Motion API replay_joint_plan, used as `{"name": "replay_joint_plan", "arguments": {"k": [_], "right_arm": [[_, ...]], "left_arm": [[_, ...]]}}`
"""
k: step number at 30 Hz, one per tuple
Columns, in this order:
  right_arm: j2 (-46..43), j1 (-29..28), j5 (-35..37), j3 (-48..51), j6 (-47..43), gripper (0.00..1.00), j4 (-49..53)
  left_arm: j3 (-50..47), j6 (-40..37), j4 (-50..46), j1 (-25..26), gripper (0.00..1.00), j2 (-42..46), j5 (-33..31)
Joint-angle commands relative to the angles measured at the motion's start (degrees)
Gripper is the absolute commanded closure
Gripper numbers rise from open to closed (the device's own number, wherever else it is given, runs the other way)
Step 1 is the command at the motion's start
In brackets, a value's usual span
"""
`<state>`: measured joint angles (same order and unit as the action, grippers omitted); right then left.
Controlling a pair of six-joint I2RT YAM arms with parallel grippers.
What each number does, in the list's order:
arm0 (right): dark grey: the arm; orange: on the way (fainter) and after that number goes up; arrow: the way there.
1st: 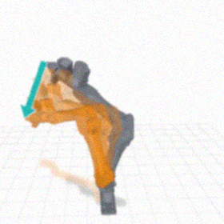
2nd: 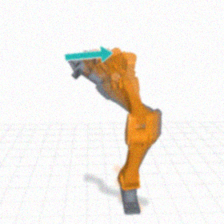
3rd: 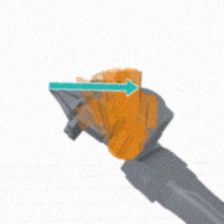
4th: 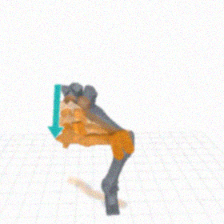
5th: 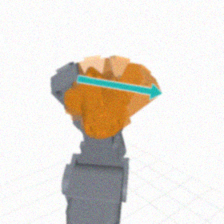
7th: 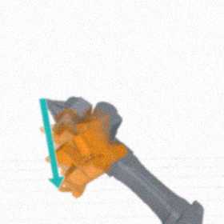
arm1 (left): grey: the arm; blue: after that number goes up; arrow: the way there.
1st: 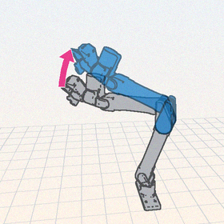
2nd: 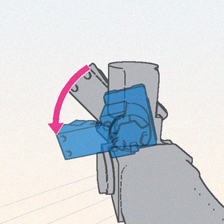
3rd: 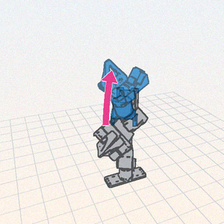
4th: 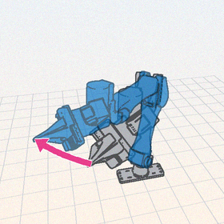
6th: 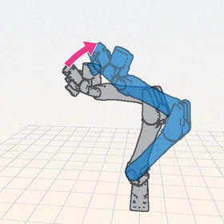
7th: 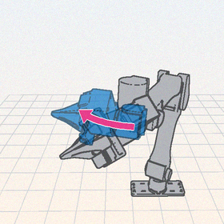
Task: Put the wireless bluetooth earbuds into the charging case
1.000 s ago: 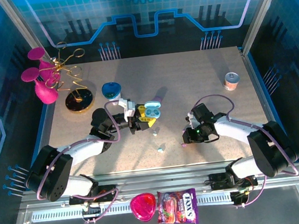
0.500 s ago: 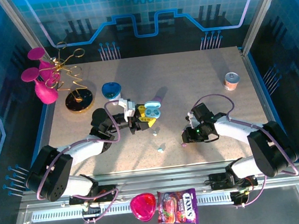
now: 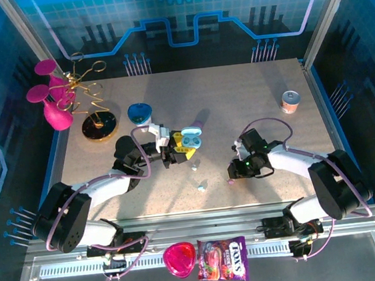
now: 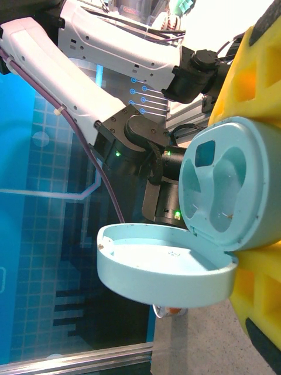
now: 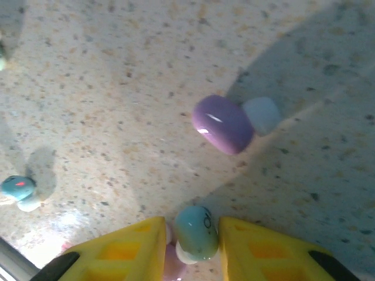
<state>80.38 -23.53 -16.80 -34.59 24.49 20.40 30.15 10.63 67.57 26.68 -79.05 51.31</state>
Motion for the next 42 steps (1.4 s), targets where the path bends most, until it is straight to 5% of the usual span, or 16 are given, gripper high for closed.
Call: {"name": "replay_joint_plan", "arguments": {"k": [1, 19, 27, 42], "right_arm": [[0.0, -0.2, -3.1, 0.0, -0.8, 0.71, -1.9], [3.5, -2.0, -2.0, -1.9, -2.3, 0.7, -0.6], [3.7, -2.7, 1.5, -2.9, -2.6, 0.78, 1.4], [-2.6, -2.7, 6.1, -2.9, -2.9, 0.82, 1.2]], "left_arm": [[0.3, 0.0, 0.8, -0.4, 0.63, 0.7, 1.3], [-0.5, -0.5, 0.1, -0.4, 0.63, 1.8, 1.0], [-0.5, -0.6, 0.1, -0.4, 0.63, 1.9, 0.9], [-1.0, -1.1, 0.2, -0.4, 0.63, 1.6, 0.1]]}}
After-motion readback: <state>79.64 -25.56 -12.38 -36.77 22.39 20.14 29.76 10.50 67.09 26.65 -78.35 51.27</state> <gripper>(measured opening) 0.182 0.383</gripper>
